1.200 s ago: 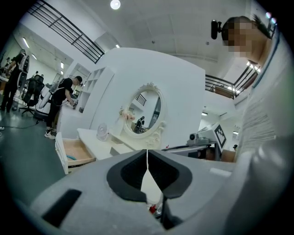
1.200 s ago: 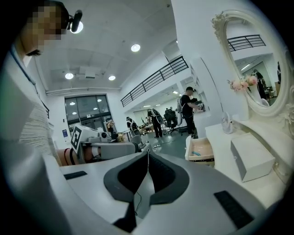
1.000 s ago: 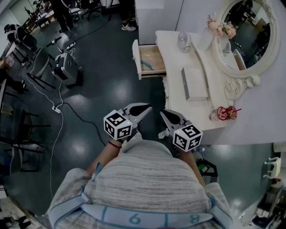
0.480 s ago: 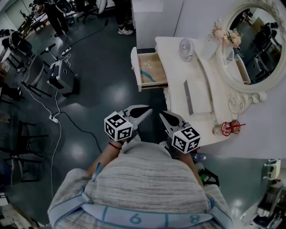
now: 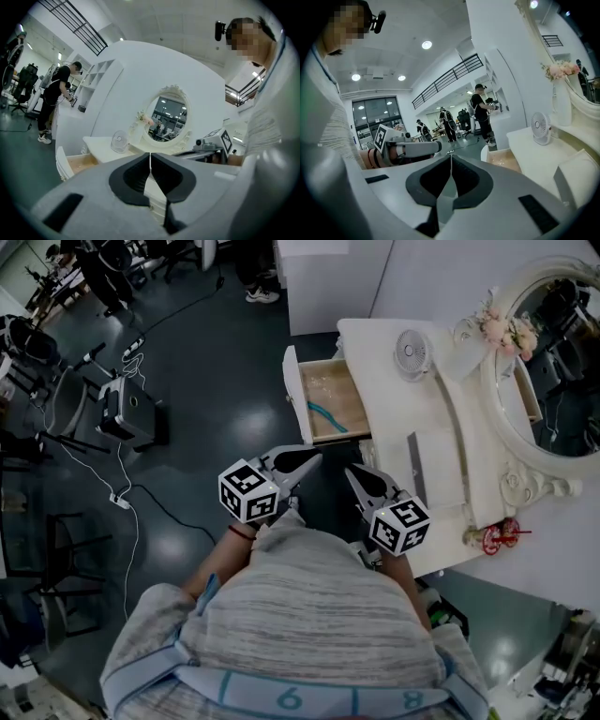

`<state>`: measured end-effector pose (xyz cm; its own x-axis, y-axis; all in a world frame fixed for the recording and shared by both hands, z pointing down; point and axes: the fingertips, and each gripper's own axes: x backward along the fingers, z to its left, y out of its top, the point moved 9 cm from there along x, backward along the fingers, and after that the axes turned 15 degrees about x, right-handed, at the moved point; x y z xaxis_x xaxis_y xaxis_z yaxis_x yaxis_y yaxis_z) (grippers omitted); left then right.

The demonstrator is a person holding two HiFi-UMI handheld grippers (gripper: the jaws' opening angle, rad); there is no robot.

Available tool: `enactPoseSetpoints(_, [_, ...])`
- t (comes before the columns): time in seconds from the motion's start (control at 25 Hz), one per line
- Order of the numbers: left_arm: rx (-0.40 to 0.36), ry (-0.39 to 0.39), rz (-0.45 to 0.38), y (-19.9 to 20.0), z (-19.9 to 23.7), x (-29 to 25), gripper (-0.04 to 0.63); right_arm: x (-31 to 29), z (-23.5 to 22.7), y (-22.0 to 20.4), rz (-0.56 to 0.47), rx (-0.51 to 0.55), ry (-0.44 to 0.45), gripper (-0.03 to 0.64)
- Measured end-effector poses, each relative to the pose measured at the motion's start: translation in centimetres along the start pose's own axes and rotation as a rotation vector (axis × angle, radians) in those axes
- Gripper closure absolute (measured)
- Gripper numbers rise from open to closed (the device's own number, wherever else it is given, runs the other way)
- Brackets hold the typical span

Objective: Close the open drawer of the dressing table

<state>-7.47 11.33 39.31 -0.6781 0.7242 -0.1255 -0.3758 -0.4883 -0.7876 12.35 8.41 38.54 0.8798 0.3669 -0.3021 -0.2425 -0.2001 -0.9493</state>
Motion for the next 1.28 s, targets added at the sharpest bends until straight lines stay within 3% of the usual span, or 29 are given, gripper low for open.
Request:
enactPoseSetpoints(0.72, [0.057,-0.097,0.121,5.8,12.6,0.4,0.575,-12.6,-2.1,2.5,0.065,-0.045,-0.094,0.604])
enactPoseSetpoints(1.0, [0.079,-0.128,0.169,5.4,14.1,-0.4,0.576,-14.4,-2.9,2.0,0.096,-0.066,-0.099,0.604])
enactPoseSetpoints(1.28, [0.094,-0.105,0.17,5.6,15.3,-1.0,0.576,-15.7,-4.5,2.2,0.105,-0.057,-0.076,0.604])
